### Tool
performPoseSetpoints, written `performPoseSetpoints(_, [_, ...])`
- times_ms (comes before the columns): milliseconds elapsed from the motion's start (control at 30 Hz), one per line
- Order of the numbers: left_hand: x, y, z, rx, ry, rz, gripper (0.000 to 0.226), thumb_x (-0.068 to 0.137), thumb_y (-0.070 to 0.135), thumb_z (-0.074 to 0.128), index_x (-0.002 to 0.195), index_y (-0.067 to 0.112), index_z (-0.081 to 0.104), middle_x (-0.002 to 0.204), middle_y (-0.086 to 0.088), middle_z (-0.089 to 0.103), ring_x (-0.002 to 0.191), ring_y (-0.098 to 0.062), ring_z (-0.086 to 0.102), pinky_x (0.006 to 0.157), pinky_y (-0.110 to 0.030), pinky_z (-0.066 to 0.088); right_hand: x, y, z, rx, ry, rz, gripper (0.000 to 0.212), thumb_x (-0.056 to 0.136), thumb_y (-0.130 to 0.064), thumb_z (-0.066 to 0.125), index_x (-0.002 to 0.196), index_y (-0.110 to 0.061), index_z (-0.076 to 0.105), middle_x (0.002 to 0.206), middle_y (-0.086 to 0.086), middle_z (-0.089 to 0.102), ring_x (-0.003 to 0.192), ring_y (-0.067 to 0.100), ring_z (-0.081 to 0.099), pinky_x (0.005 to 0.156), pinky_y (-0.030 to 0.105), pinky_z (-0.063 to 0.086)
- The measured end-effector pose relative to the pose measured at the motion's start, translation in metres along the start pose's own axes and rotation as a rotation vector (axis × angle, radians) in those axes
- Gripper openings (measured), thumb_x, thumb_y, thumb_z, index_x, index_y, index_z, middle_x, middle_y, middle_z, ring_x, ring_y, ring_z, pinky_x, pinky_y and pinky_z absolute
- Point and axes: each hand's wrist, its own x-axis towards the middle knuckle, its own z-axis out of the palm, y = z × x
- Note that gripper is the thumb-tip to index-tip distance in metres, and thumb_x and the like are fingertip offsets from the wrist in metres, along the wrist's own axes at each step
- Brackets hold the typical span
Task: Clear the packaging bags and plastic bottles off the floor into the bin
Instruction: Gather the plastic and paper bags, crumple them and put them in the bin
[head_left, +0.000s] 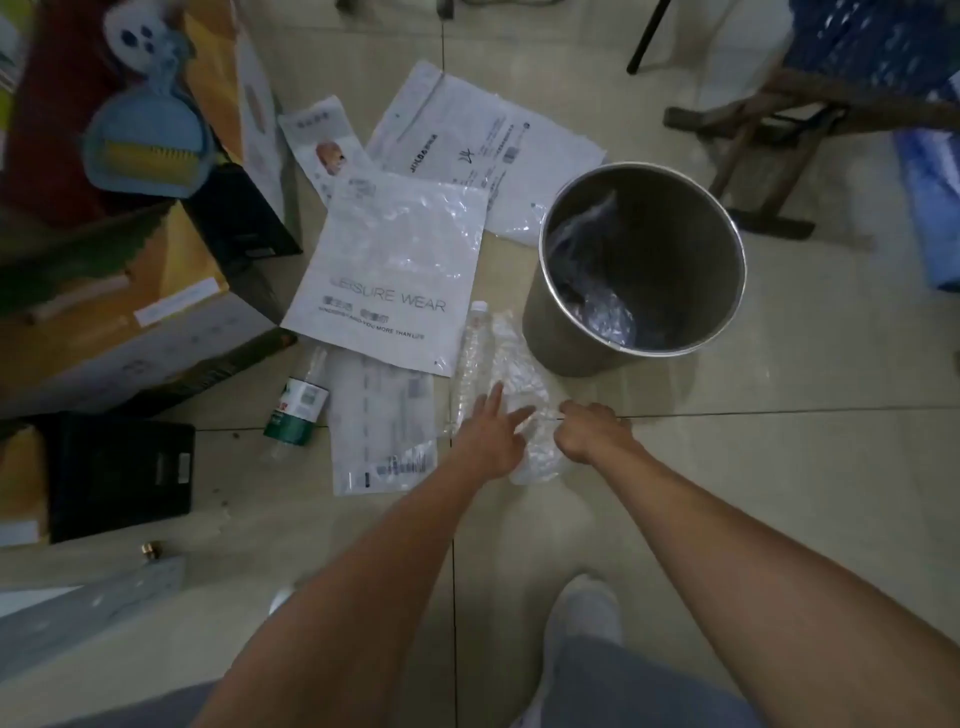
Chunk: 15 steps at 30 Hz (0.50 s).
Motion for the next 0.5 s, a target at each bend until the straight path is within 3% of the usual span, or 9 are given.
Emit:
performPoseSetpoints(100, [0.016,-0.003,0.006,0.194,-0.078,0.035,0.055,0.1,0.051,0.033,0.152,0.05,0.017,0.164,-0.011,-0.02,0.153,-0.037,-0.008,0.116,-0.057,0.021,0.003,0.013,0.004,0.01,-0.013,0.035,0.053,0.094,-0.021,0.036,0.147,-0.026,0.043,0.149,0.013,0.045,0.139,0.031,0.039,0.112,0.044,0.028])
performPoseSetpoints(233, [0.028,-0.007,0.026,0.206,-0.166,-0.023,0.063,0.094,0.067,0.031,0.15,0.056,0.005,0.161,-0.01,-0.031,0.151,-0.037,-0.017,0.119,-0.058,0.009,0.007,0.021,0.016,0.069,-0.067,0.036,0.055,0.094,-0.02,0.036,0.148,-0.026,0.043,0.152,0.01,0.044,0.141,0.029,0.039,0.111,0.043,0.027])
performPoseSetpoints(367, [0.03,-0.026,0.042,0.309,-0.129,-0.062,0.069,0.098,0.058,0.026,0.157,0.035,-0.002,0.163,-0.002,-0.025,0.153,-0.03,-0.015,0.121,-0.057,0.006,0.013,0.026,0.02,0.13,-0.114,0.046,0.056,0.096,-0.019,0.035,0.152,-0.021,0.036,0.154,0.015,0.04,0.142,0.033,0.038,0.114,0.042,0.025])
performPoseSetpoints(500, [0.022,-0.035,0.039,0.369,-0.078,-0.032,0.076,0.101,0.041,0.032,0.157,0.009,-0.008,0.166,-0.003,-0.015,0.154,-0.025,-0.006,0.124,-0.046,0.013,0.017,0.029,0.027,0.159,-0.17,0.057,0.052,0.096,-0.027,0.035,0.146,-0.015,0.041,0.151,0.016,0.043,0.137,0.036,0.042,0.114,0.042,0.033])
